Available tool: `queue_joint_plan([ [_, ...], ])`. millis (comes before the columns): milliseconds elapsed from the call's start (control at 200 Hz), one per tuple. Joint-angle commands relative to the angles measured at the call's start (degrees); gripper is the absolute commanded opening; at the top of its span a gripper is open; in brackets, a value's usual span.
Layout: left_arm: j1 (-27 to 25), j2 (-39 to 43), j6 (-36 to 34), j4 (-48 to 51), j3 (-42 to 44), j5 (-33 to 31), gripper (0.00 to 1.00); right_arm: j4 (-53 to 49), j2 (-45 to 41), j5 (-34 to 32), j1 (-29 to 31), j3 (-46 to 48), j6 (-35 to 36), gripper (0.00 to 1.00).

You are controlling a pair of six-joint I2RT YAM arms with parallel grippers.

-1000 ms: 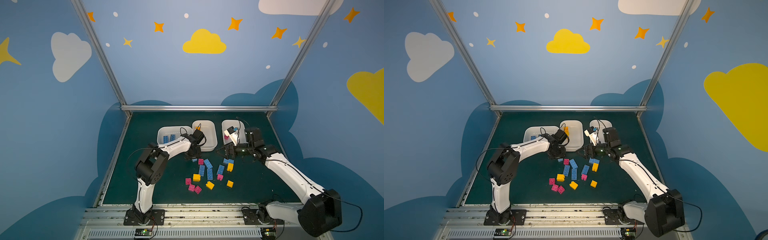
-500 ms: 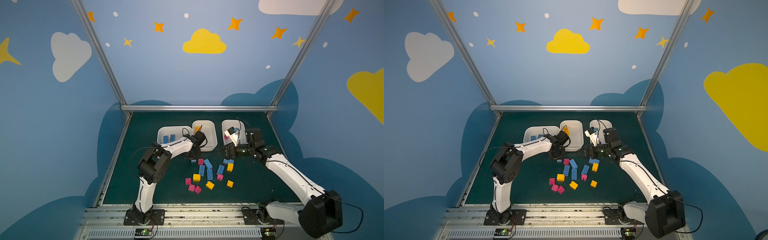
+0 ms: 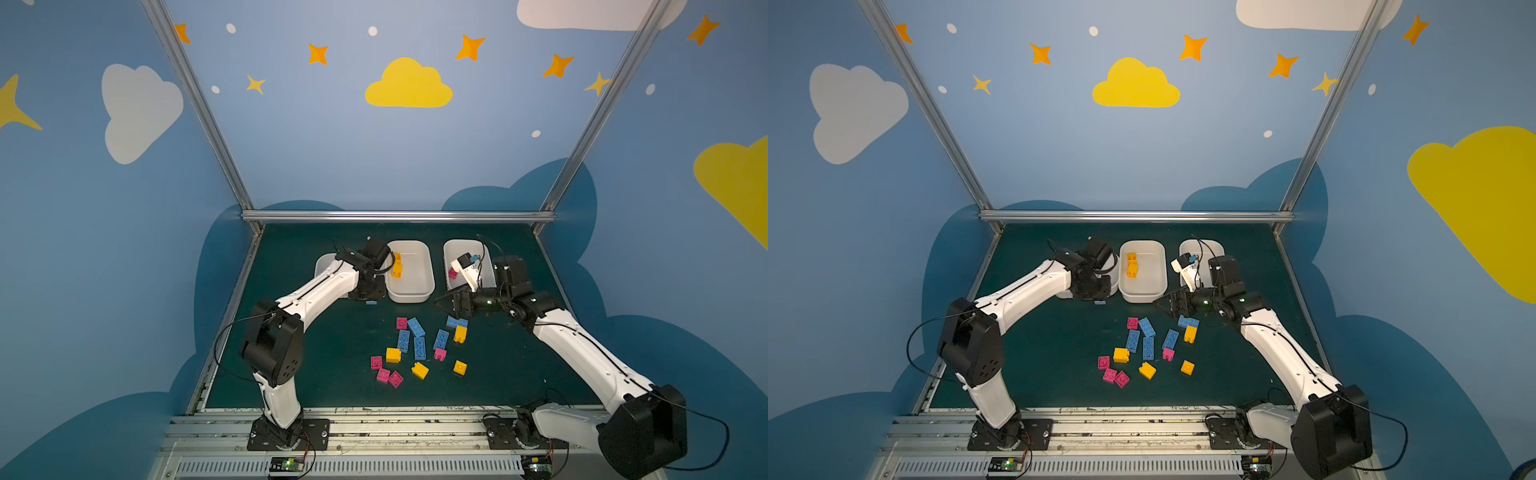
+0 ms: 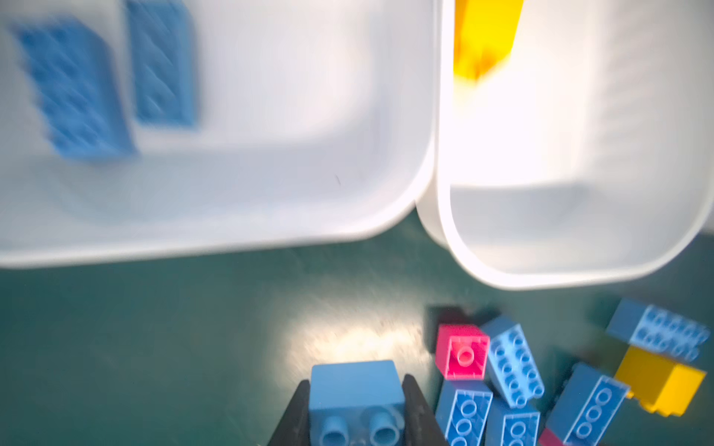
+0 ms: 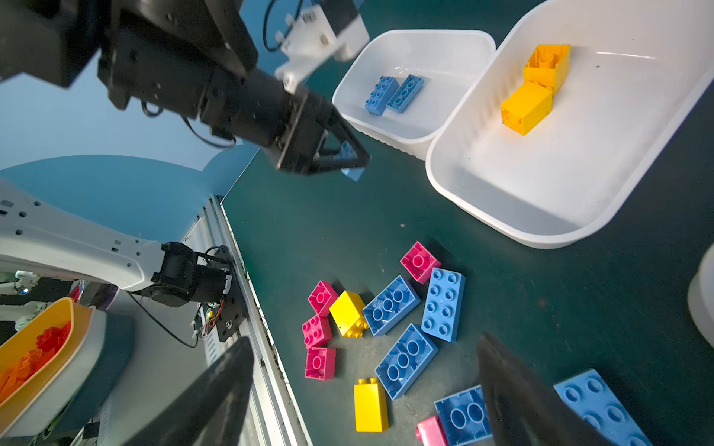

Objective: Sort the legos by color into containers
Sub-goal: 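Carry the blue 2x2 brick into the nearest bin and open the left gripper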

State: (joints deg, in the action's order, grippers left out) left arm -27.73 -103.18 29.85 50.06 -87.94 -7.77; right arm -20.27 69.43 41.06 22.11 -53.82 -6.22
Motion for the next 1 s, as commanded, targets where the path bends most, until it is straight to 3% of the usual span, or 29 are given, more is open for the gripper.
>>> queue_joint_plan([
  [0,4.3,-1.4,-7.9,0.2,-2.9,-0.3,0.25,1.1,-1.0,0.9,-0.1,0.3,-0.6,0.89],
  [140,8.6,-7.0,-12.0,-2.4,-8.7,2.5,0.25,1.1,-0.4,0.7,-0.1,-0.3,-0.6,0.89],
  [315,10.2,-16.2,-13.9,-2.9,-16.7,4.5,0.26,0.1,-0.1,0.3,-0.2,-1.1,0.0,0.89],
  [551,11.1,-25.3,-14.4,-2.5,-23.6,1.8,0.27,-0.4,0.7,0.1,-0.2,-1.5,0.4,0.89],
  [831,12.6,-30.9,-14.5,-3.3,-26.4,-1.8,0.3,-0.6,1.6,0.1,-0.1,-1.7,0.5,0.89],
  [996,12.9,-29.9,-15.2,-2.7,-26.9,-2.5,0.4,-0.7,1.8,0.2,-0.1,-1.8,0.5,0.89],
])
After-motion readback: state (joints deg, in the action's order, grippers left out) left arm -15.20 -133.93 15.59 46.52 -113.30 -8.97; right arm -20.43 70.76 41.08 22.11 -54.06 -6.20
